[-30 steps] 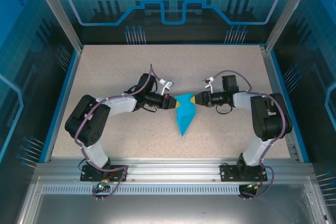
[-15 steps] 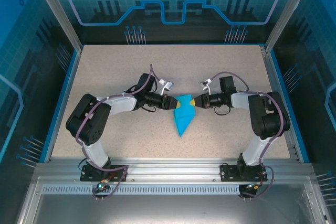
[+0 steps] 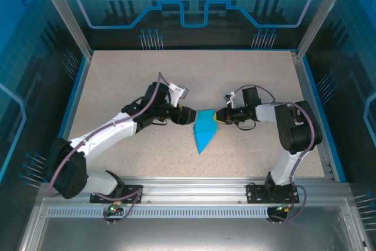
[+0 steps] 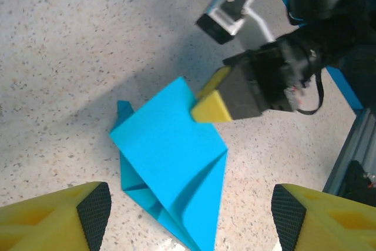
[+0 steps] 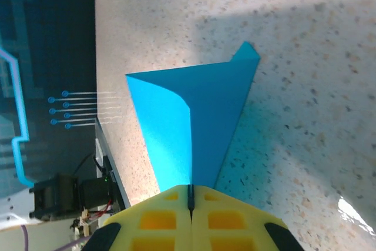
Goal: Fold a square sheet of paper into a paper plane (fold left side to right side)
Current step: Fold the wing for the fifth time at the center of the table.
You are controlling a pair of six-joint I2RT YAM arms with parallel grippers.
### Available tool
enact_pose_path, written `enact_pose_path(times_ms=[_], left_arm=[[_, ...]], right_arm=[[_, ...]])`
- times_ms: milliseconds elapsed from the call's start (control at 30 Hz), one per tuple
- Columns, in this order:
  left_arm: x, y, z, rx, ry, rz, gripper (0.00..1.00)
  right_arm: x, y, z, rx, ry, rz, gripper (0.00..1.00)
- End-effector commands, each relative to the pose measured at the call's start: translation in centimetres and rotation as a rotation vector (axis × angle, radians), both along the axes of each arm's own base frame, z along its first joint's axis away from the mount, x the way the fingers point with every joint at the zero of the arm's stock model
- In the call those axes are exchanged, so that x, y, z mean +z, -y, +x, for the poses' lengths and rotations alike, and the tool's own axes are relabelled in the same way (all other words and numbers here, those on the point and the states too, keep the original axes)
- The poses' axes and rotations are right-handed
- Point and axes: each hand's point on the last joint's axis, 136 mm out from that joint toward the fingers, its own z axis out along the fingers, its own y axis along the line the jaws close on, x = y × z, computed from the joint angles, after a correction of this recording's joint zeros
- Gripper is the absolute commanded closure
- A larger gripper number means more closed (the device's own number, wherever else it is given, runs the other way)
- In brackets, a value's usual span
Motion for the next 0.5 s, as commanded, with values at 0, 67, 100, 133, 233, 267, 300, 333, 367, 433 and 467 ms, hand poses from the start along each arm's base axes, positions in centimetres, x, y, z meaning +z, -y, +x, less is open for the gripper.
enact_pose_path(times_ms=[0,67,100,133,233,267,300,333,367,433,467], left_arm=[[-4.8,-1.1,-3.4,0.009,-0.049,0.226,0.26],[-5.7,-0.4,-4.7,0.009,-0.057,0.268,0.26],[-6.2,0.0,-5.3,0.004,-0.063,0.280,0.26],[-6.7,0.5,-5.8,-0.002,-0.067,0.290,0.26],[-8.0,2.0,-6.6,-0.020,-0.082,0.330,0.26],[-8.4,2.3,-6.6,-0.017,-0.080,0.346,0.26],[-9.0,2.7,-6.7,-0.019,-0.083,0.366,0.26],[-9.5,3.1,-6.5,-0.017,-0.083,0.389,0.26],[-9.9,3.3,-6.4,-0.011,-0.084,0.410,0.26],[-10.9,3.6,-6.0,0.002,-0.088,0.459,0.26],[-11.3,3.6,-5.8,0.013,-0.088,0.483,0.26]], right_arm=[[0.7,-0.3,0.5,-0.055,-0.065,-0.025,1.00],[0.7,-0.4,0.6,-0.066,-0.086,-0.032,1.00],[0.7,-0.6,0.4,-0.062,-0.097,-0.037,1.00],[0.7,-0.7,0.4,-0.060,-0.103,-0.052,1.00],[1.0,-1.2,0.7,-0.052,-0.104,-0.076,1.00],[1.0,-1.4,0.7,-0.049,-0.107,-0.078,1.00],[1.0,-1.5,0.8,-0.049,-0.108,-0.083,1.00],[1.0,-1.6,0.7,-0.048,-0.113,-0.091,1.00],[0.9,-1.7,0.7,-0.045,-0.115,-0.096,1.00],[0.8,-1.8,0.6,-0.044,-0.122,-0.107,1.00],[0.8,-1.9,0.6,-0.043,-0.122,-0.110,1.00]])
